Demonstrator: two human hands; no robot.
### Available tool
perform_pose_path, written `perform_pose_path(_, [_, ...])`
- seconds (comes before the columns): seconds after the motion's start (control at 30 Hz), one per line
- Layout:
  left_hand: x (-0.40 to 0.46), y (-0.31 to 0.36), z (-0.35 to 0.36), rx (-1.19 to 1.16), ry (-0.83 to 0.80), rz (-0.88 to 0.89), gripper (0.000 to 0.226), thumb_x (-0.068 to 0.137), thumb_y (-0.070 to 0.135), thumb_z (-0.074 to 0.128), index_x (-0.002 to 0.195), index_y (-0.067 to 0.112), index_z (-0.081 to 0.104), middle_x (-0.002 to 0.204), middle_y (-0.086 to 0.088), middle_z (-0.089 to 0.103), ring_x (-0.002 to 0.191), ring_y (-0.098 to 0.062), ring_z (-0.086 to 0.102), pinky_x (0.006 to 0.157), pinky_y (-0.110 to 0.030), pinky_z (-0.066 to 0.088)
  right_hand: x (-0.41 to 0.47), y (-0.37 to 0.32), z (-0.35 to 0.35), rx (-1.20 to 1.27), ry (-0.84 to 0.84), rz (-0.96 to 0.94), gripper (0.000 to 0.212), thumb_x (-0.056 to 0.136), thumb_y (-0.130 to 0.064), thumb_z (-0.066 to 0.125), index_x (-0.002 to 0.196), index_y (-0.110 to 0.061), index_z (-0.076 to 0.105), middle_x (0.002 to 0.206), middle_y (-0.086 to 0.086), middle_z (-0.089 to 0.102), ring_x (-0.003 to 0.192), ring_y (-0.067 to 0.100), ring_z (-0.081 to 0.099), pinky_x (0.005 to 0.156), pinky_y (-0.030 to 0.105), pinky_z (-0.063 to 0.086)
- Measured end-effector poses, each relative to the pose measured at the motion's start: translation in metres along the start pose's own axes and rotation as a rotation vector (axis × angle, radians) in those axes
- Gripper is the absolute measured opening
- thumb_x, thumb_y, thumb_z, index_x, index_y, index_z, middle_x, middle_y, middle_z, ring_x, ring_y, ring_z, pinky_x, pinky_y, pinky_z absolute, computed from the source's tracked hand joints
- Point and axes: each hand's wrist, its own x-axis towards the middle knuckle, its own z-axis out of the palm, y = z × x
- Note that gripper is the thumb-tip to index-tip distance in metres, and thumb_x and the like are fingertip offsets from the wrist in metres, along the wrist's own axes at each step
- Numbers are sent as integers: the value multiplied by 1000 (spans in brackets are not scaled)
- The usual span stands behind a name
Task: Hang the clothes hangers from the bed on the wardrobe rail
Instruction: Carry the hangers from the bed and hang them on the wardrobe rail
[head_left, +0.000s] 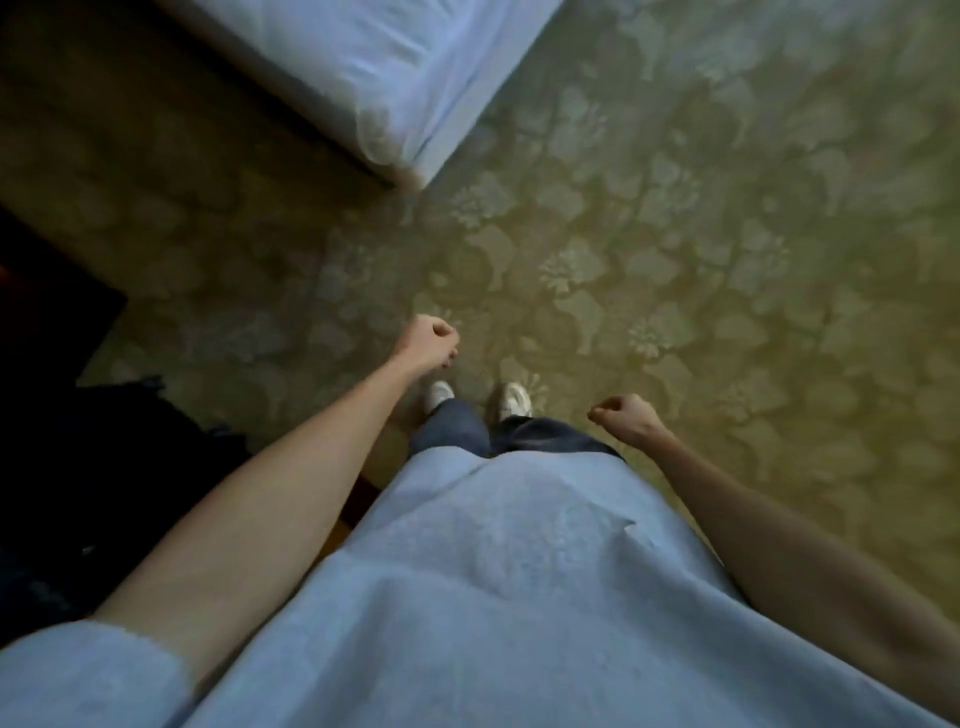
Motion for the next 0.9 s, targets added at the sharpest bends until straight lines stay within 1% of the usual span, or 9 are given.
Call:
perform_pose_path(0.1, [29, 18, -11, 67, 41, -20, 16, 92, 14, 63, 81, 17, 75, 83, -7, 75, 76, -22, 70, 74, -33, 58, 14, -9, -21, 136, 56, 21, 28, 93, -29, 64, 109, -8, 74, 106, 9, 72, 89, 19, 60, 75, 27, 44])
perform_pose_path(0.17, [42, 21, -22, 84, 39, -80, 22, 93, 12, 63, 74, 20, 71, 82, -7, 75, 78, -23, 70, 73, -33, 58, 28, -41, -42, 207, 110, -23, 30, 91, -29, 65, 113, -9, 72, 108, 9, 72, 91, 19, 62, 76, 27, 46])
perform_pose_path(0.27, [63, 18, -37, 103, 18, -185, 19, 94, 9, 62, 78, 11, 74, 79, -7, 73, 65, -17, 65, 66, -28, 57, 58, -109, -83, 281, 158, -125, 35, 89, -29, 65, 119, -11, 67, 109, 6, 71, 98, 21, 65, 82, 31, 53])
perform_pose_path(0.37, [90, 20, -60, 102, -39, -270, 18, 95, 7, 60, 86, 2, 75, 80, -9, 68, 60, -15, 58, 48, -19, 50, 95, -188, -136, 282, 202, -247, 36, 88, -27, 65, 121, -11, 66, 108, 7, 71, 99, 22, 67, 85, 35, 56])
perform_pose_path(0.5, [138, 63, -101, 79, -63, -348, 30, 93, 8, 59, 63, 8, 58, 71, -11, 56, 70, -21, 49, 65, -28, 39, 143, -275, -213, 189, 195, -314, 35, 88, -30, 65, 119, -14, 66, 104, 4, 71, 94, 20, 67, 82, 33, 56])
perform_pose_path(0.6, [178, 130, -133, 20, -46, -362, 39, 91, 3, 57, 53, 9, 53, 53, -4, 51, 51, -17, 48, 49, -22, 38, 169, -314, -270, 93, 156, -278, 32, 88, -32, 66, 115, -14, 68, 103, 4, 72, 93, 20, 67, 80, 31, 54])
perform_pose_path(0.67, [212, 188, -150, -51, -43, -322, 31, 92, 2, 59, 62, 5, 63, 54, -4, 58, 47, -14, 53, 40, -19, 42, 186, -326, -307, 77, 165, -241, 27, 88, -29, 66, 110, -14, 71, 102, 5, 74, 92, 20, 68, 79, 30, 53])
perform_pose_path(0.77, [269, 280, -165, -49, -92, -236, 25, 95, 9, 60, 71, 8, 68, 68, -7, 68, 55, -17, 61, 49, -26, 50, 201, -327, -361, 102, 198, -157, 21, 88, -24, 65, 105, -14, 74, 95, 2, 72, 91, 18, 66, 76, 26, 47])
perform_pose_path(0.9, [328, 422, -174, -40, -147, -34, 21, 99, 14, 56, 84, 7, 70, 76, -6, 71, 60, -14, 62, 55, -24, 52, 222, -308, -420, 158, 238, -30, 22, 87, -22, 64, 104, -13, 75, 98, 6, 74, 97, 23, 67, 78, 24, 45])
